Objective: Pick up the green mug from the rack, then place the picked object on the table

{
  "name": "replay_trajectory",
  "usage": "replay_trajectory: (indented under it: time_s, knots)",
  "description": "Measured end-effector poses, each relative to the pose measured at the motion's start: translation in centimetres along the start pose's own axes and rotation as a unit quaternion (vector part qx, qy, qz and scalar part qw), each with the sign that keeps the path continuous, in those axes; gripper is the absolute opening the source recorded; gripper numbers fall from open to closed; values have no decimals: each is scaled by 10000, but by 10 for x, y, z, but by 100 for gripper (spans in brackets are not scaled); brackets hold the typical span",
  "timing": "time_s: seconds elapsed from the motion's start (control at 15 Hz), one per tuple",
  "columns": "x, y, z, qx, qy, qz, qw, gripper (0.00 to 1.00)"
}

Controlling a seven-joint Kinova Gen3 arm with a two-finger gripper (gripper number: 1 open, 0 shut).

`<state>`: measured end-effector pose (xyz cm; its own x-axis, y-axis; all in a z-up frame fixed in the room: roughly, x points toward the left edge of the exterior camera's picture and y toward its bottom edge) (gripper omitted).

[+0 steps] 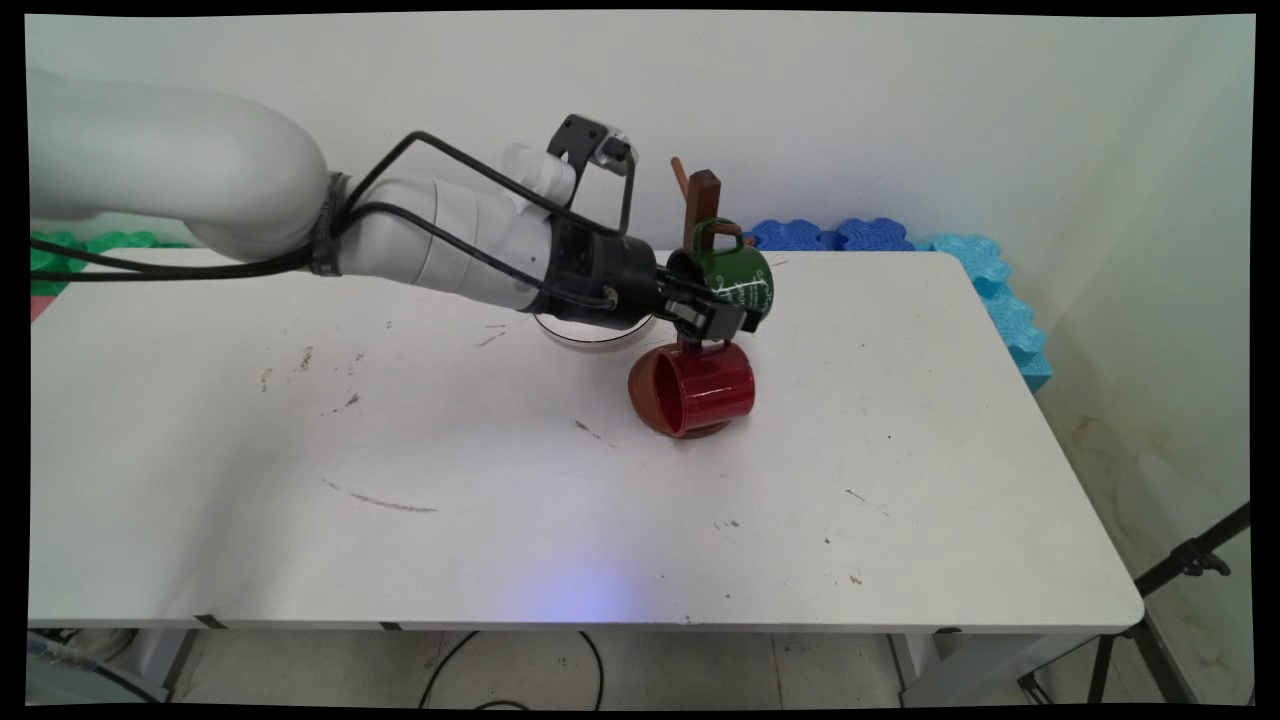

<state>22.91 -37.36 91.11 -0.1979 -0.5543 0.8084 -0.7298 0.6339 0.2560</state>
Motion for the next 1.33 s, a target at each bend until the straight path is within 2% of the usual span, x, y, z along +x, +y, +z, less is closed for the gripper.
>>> replay_trajectory:
  time_s: [0.6,0.87,1.33]
  knots:
    - [4,4,-4,-79,247,81,9996,0]
    - [10,14,-18,-207,303,105,9993,0]
    - [14,39,-57,-486,251,111,9984,0]
